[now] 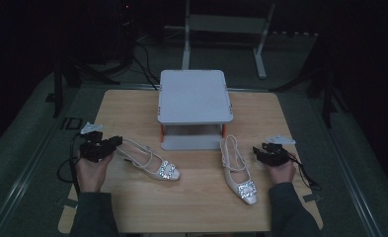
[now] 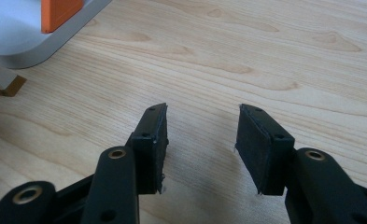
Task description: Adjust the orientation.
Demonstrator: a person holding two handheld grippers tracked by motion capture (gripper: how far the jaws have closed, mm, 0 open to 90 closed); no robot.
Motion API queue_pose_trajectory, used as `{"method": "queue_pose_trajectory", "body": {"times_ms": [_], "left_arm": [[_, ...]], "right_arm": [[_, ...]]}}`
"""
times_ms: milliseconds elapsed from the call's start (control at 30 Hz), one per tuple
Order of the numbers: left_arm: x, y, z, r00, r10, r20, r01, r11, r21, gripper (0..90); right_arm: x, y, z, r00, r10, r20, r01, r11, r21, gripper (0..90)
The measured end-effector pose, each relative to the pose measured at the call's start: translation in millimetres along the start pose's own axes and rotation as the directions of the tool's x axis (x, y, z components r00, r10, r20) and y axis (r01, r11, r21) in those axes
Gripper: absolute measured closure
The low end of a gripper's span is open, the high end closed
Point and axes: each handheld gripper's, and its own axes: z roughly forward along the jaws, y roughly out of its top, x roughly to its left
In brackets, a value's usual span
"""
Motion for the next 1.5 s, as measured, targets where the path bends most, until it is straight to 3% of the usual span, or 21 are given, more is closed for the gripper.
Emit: {"method": "queue_pose_trajectory", "body": {"times_ms": [167, 233, 433, 633, 700, 733, 800, 833, 867, 900, 933, 1033, 1133, 1233, 1333, 1400, 1467, 1500], "left_arm": [[-2.0, 0.8, 2.5, 0.9991, 0.038, -0.017, -0.037, 0.9992, 0.013, 79.2], [-4.5, 1.6, 2.4, 0.9974, 0.059, -0.042, -0.058, 0.9982, 0.015, 69.1], [-14.1, 6.8, -4.0, 0.993, 0.108, -0.048, -0.108, 0.9941, -0.008, 60.1], [-33.1, 18.9, -13.7, 0.9821, 0.184, -0.038, -0.187, 0.9803, -0.065, 57.5], [-35.0, 21.5, -14.1, 0.9805, 0.194, -0.03, -0.196, 0.9781, -0.07, 56.2], [-39.0, 26.8, -13.1, 0.9759, 0.217, -0.023, -0.218, 0.9738, -0.064, 56.2], [-40.8, 29.0, -12.0, 0.9727, 0.232, -0.016, -0.232, 0.9706, -0.063, 56.0], [-43.3, 31.7, -8.7, 0.9645, 0.264, 0.014, -0.262, 0.9625, -0.071, 55.8], [-43.9, 32.4, -5.9, 0.9605, 0.276, 0.035, -0.273, 0.9593, -0.072, 55.7], [-43.9, 32.4, -5.9, 0.9605, 0.276, 0.035, -0.273, 0.9593, -0.072, 55.3], [-44.9, 33.4, 1.1, 0.9489, 0.311, 0.057, -0.307, 0.9499, -0.057, 55.3], [-45.1, 34.6, 11.4, 0.9342, 0.35, 0.068, -0.349, 0.9367, -0.027, 52.2], [-47.2, 36.1, 21.0, 0.9149, 0.39, 0.104, -0.391, 0.9203, -0.013, 51.7], [-51.7, 38.1, 29.8, 0.8916, 0.434, 0.128, -0.44, 0.8975, 0.023, 50.1], [-55.5, 38.2, 40.0, 0.8799, 0.455, 0.136, -0.467, 0.882, 0.066, 49.0], [-57.3, 36.2, 46.7, 0.8666, 0.477, 0.148, -0.493, 0.8632, 0.108, 48.8], [-59.4, 32.2, 53.5, 0.8483, 0.505, 0.16, -0.527, 0.836, 0.154, 48.8], [-59.7, 29.9, 56.8, 0.8455, 0.506, 0.171, -0.531, 0.8302, 0.17, 48.8]], "right_arm": [[0.2, -0.1, 0.3, 1.0, -0.002, 0.0, 0.002, 1.0, 0.001, 53.0], [0.1, -0.1, 0.1, 1.0, -0.003, 0.0, 0.003, 1.0, 0.0, 53.0], [0.1, 0.0, 0.0, 1.0, -0.001, -0.001, 0.001, 1.0, 0.0, 53.1], [0.1, 0.0, -0.1, 1.0, -0.001, -0.002, 0.001, 1.0, -0.001, 53.1], [0.3, -0.1, 0.2, 1.0, -0.002, -0.002, 0.002, 1.0, -0.001, 53.0], [0.3, -0.2, 0.3, 1.0, -0.003, -0.002, 0.003, 1.0, 0.001, 53.1], [0.4, -0.3, 0.0, 1.0, -0.003, -0.002, 0.003, 1.0, 0.0, 53.1], [0.5, -0.4, -0.3, 1.0, -0.001, 0.0, 0.001, 1.0, 0.001, 53.1], [0.6, -0.6, -0.5, 1.0, -0.001, 0.0, 0.001, 1.0, 0.001, 53.0], [0.6, -0.6, -0.5, 1.0, -0.001, 0.0, 0.001, 1.0, 0.001, 53.0], [0.8, -0.7, -0.5, 1.0, -0.002, 0.0, 0.002, 1.0, 0.002, 53.0], [1.5, -1.1, 0.2, 1.0, -0.002, 0.0, 0.002, 1.0, 0.006, 53.1], [1.5, -1.1, 0.5, 1.0, -0.003, 0.0, 0.003, 1.0, 0.006, 53.1], [1.4, -1.0, 0.1, 1.0, -0.001, -0.001, 0.001, 1.0, 0.006, 53.1], [1.3, -1.0, -0.1, 1.0, -0.002, -0.001, 0.002, 1.0, 0.005, 53.1], [1.3, -0.9, -0.1, 1.0, 0.001, -0.002, -0.001, 1.0, 0.006, 53.1], [1.5, -1.0, 0.1, 1.0, 0.001, -0.004, -0.001, 1.0, 0.008, 53.1], [1.5, -1.0, 0.1, 1.0, 0.002, -0.005, -0.002, 1.0, 0.008, 53.1]]}}
